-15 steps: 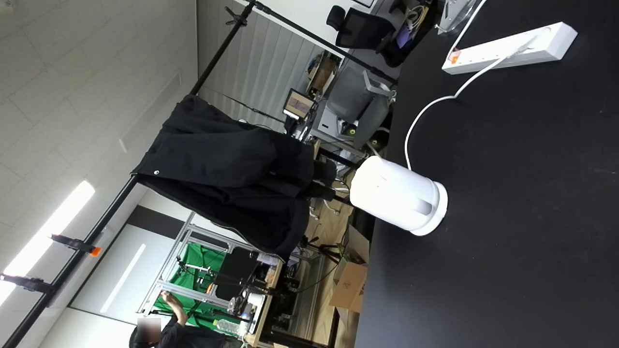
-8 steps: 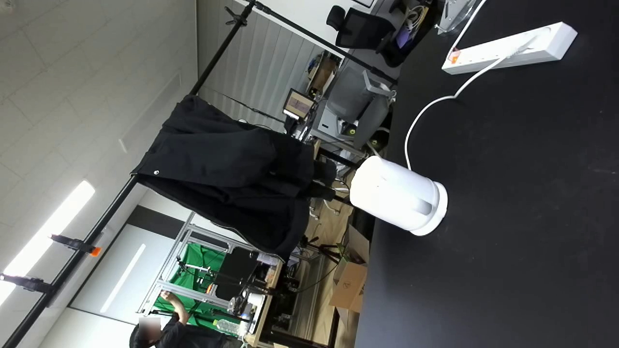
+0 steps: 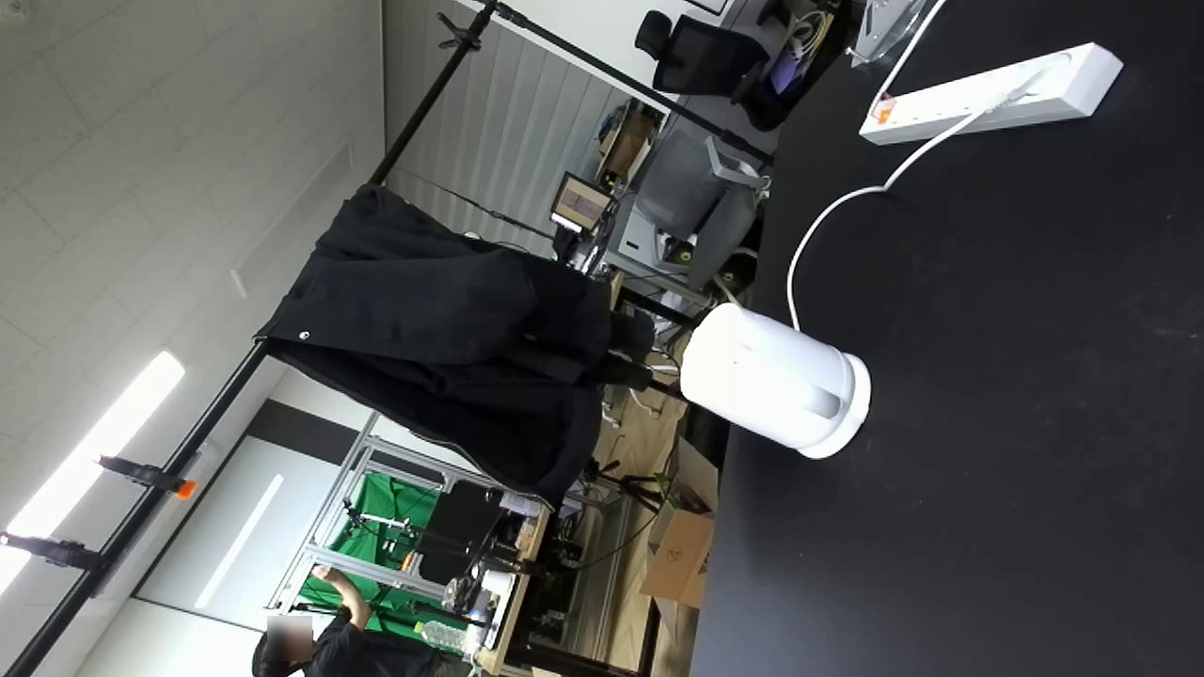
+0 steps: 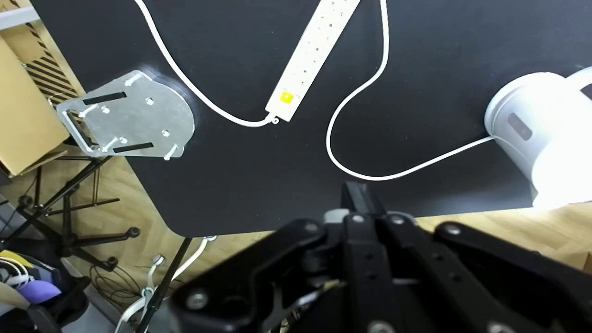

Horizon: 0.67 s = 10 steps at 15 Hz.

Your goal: Turn on the white electric kettle

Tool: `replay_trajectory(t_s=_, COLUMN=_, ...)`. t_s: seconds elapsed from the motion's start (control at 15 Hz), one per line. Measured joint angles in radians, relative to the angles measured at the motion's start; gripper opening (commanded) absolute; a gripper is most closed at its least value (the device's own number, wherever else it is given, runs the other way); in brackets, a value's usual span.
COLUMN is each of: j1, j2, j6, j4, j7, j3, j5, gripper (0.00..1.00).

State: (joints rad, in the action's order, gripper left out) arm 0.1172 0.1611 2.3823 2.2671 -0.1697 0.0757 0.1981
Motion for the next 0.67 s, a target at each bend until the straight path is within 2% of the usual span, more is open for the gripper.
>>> replay_trajectory(t_s=0.53, j1=0.0, j2=0.0, j6=0.0, j4=0.0, j7=0.0, j3=0.0, j5=0.0, gripper=0.0)
replay_trajectory(t_s=0.67, j1=0.001, j2=-0.004, j6=0.032, j4=0.001, j7=-0.04, j3=-0.004, j5=0.027, gripper=0.0)
